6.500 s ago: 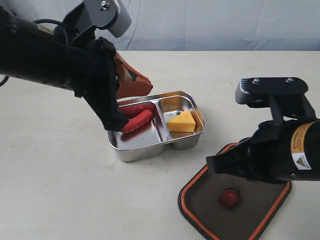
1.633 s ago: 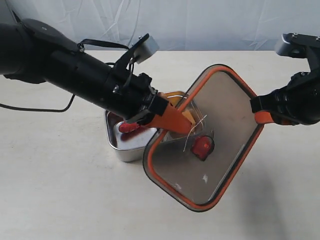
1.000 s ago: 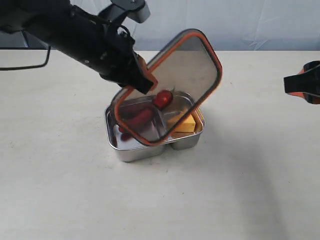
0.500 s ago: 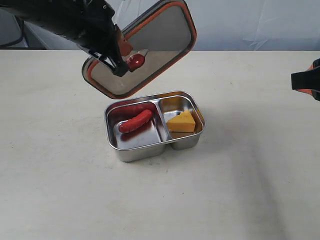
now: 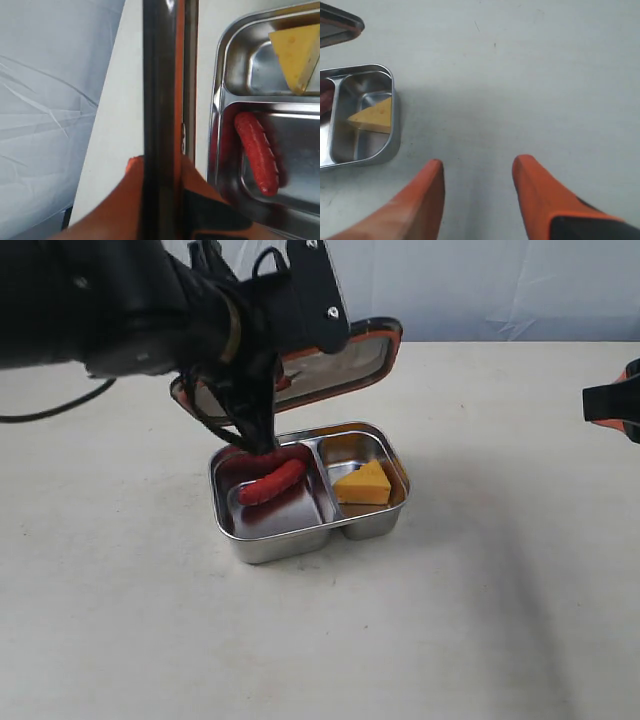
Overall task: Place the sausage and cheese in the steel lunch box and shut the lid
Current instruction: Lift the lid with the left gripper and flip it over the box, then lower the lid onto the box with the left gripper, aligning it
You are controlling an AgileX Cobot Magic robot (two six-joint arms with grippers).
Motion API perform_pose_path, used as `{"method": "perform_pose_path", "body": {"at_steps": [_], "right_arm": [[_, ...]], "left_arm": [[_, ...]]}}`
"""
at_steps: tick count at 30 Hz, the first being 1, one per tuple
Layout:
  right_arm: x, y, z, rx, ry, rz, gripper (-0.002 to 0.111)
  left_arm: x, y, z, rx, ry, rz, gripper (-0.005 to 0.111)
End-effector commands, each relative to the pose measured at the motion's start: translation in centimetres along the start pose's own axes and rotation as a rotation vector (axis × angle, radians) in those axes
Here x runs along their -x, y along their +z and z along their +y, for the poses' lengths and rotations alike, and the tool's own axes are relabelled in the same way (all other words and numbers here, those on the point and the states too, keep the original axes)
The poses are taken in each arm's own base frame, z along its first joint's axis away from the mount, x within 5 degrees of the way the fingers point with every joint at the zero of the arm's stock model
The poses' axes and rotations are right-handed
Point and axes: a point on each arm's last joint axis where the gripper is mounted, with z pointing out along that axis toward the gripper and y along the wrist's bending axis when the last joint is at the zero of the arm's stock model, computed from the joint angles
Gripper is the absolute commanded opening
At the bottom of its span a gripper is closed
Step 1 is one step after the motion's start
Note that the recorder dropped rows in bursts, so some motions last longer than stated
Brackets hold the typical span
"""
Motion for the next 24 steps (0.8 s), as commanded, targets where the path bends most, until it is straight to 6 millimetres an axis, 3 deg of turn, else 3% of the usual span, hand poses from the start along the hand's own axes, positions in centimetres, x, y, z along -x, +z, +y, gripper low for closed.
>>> {"method": "perform_pose_path", "body": {"at_steps": [1,2,16,24], "right_arm": [[0.0,-0.2,-0.1,-0.007,-0.004,-0.003,0.045],[0.0,-0.2,-0.1,-0.007,-0.004,-0.003,0.045],[0.0,-1.4,0.1,0.000,0.000,-0.042,0.045],[0.0,-1.8,0.1,0.000,-0.001,-0.054,0.045]], "left_arm": [[0.8,0.7,-2.3,0.043,0.073,0.028,0.000],[1.2,0.8,-3.5,0.060,0.111,0.039,0.000],[1.9,3.2,-9.2,0.149,0.240,0.230,0.000],[2.5,3.4,-13.0,0.077,0.248,0.252,0.000]]}}
